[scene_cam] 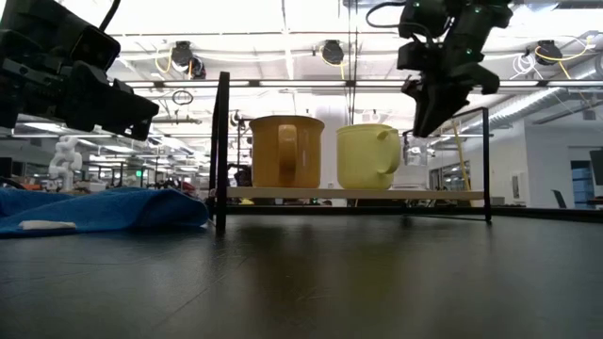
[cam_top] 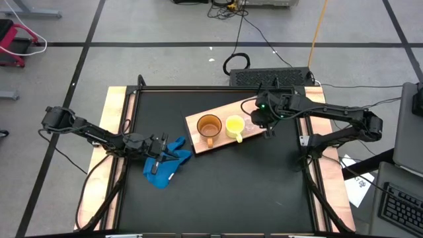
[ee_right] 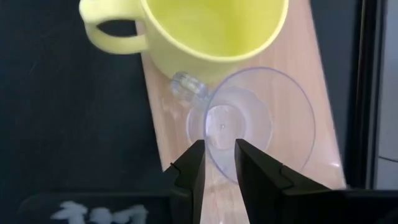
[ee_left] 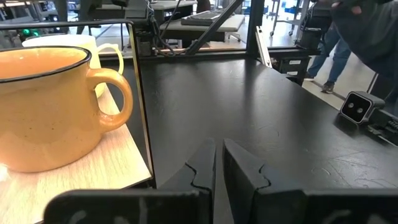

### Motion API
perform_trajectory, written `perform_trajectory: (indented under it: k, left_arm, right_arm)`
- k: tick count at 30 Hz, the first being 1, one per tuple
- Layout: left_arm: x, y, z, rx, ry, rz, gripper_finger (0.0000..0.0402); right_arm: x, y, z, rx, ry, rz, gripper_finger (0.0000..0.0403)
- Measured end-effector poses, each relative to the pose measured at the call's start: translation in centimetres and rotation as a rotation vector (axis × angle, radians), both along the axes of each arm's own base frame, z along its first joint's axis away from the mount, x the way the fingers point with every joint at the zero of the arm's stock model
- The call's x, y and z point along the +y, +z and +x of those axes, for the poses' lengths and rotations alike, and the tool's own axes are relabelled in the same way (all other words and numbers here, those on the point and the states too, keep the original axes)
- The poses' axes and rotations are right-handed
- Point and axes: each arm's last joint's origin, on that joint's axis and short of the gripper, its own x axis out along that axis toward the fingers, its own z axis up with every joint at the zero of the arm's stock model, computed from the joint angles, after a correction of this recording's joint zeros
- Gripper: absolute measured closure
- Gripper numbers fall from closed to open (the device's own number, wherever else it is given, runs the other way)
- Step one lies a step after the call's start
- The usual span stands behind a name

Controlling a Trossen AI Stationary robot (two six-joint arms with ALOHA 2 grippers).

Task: Stack small to large cups/mugs on shelf
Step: Put the transparent mug on the shelf aligned with the yellow mug

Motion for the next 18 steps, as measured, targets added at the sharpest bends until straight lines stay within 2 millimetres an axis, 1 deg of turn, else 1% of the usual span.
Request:
perform_trajectory:
  k: [8,15,18]
  left_arm:
    - [0.0,0.0,0.0,0.001,0.001,-0.004,0.0371]
    - [0.0,0.0,0.0,0.000,0.000,0.000,0.0371]
    - [0.0,0.0,0.0,0.000,0.000,0.000,0.0371]
  right_arm:
    - [-0.1,-0.5,0.4,0.009,0.037,0.027,0.0326]
    - [-0.5,-1.9,1.4,0.052,0.061,0.045,0.0326]
    - [-0.6,-2.3,1.6,0.077,0.107,0.031,0.0330]
